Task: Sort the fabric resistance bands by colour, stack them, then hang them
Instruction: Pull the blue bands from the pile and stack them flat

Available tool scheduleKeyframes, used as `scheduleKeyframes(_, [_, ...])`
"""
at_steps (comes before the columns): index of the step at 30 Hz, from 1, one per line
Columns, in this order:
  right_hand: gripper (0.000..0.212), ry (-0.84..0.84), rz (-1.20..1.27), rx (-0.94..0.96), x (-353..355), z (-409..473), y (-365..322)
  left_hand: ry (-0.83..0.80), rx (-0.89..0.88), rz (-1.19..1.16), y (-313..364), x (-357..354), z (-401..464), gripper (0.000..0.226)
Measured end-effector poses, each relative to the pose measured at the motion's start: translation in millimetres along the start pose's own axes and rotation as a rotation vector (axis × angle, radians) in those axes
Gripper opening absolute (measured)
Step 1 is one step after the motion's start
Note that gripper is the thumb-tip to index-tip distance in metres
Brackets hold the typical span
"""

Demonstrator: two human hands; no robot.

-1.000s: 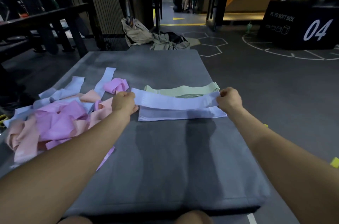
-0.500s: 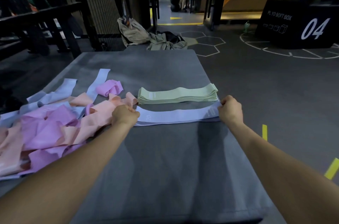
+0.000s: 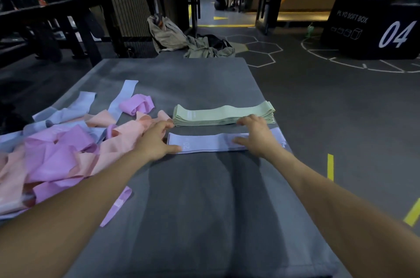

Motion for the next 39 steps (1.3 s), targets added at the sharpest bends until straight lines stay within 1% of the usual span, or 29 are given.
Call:
scheduleKeyframes(2, [0.066, -0.134, -0.002, 0.102, -9.4, 3.9, -18.0, -0.114, 0.026, 0.008, -4.5, 0.2, 0.9, 0.083])
scheduleKeyframes(4, [0.076, -0.219, -0.056, 0.162, -15.7, 8.6, -29.2, -0.15, 0.021, 0.001, -7.0, 0.7, 1.4, 0.082])
scheduleKeyframes(7, [0.075, -0.277, -0.096, 0.225, -21.1, 14.3, -37.8, -0.155, -0.015, 0.023, -8.7, 2.9, 1.7, 0.074])
scheduleKeyframes(10, [0.067, -0.296, -0.012, 0.212, -25.7, 16.4, -38.9, -0.153, -0.004, -0.047, -11.5, 5.1, 3.1, 0.069])
scheduleKeyframes(13, [0.062, -0.279, 0.057, 0.176, -30.3, 16.6, -38.8, -0.141, 0.005, -0.113, -13.9, 5.1, 4.1, 0.067])
scheduleKeyframes(19, [0.06, -0.267, 0.076, 0.148, -33.1, 16.4, -39.7, -0.157, 0.035, -0.231, -18.0, 5.7, 0.6, 0.074])
scheduleKeyframes(21, [0.061, -0.273, 0.081, 0.138, -33.2, 15.7, -39.4, -0.148, 0.034, -0.271, -17.9, 5.3, -1.1, 0.069])
scheduleKeyframes(24, [0.062, -0.281, 0.096, 0.124, -33.1, 15.1, -40.6, -0.129, 0.028, -0.309, -17.2, 4.2, -1.9, 0.056])
scheduleKeyframes(25, [0.062, -0.285, 0.096, 0.121, -33.1, 15.2, -41.0, -0.127, 0.034, -0.308, -17.3, 4.1, -1.7, 0.055])
scheduleKeyframes(28, [0.063, -0.299, 0.081, 0.128, -31.9, 15.0, -42.9, -0.152, 0.048, -0.22, -14.4, 6.0, -3.0, 0.067])
scheduleKeyframes(30, [0.064, -0.297, 0.073, 0.142, -30.0, 14.5, -43.0, -0.141, -0.013, -0.033, -8.9, 7.6, -5.8, 0.077])
scheduleKeyframes(31, [0.064, -0.287, 0.069, 0.153, -27.9, 13.8, -42.5, -0.107, -0.059, 0.082, -4.2, 8.4, -8.0, 0.079])
scheduleKeyframes(33, [0.066, -0.258, 0.054, 0.167, -22.4, 12.3, -38.4, 0.001, -0.15, 0.262, 10.3, 9.1, -12.1, 0.075])
scheduleKeyframes(35, [0.069, -0.238, 0.035, 0.163, -15.8, 9.5, -30.1, 0.064, -0.235, 0.326, 26.8, 4.0, -13.3, 0.067])
scheduleKeyframes(37, [0.071, -0.229, 0.014, 0.148, -8.8, 7.1, -15.7, 0.033, -0.305, 0.327, 42.6, -9.8, -11.6, 0.062])
scheduleKeyframes(39, [0.071, -0.242, -0.052, 0.145, -1.1, 4.1, 2.2, -0.052, -0.342, 0.343, 57.1, -31.0, -9.9, 0.065])
Point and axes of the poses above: each hand's wrist, its own z-axis towards the middle knuckle, its own x-axis out of the back of the hand, y = z × x, the point moved 2 cm from there along z, towards the middle knuckle, and after that the axes turned 9 degrees about -z, right-handed, at the moved point
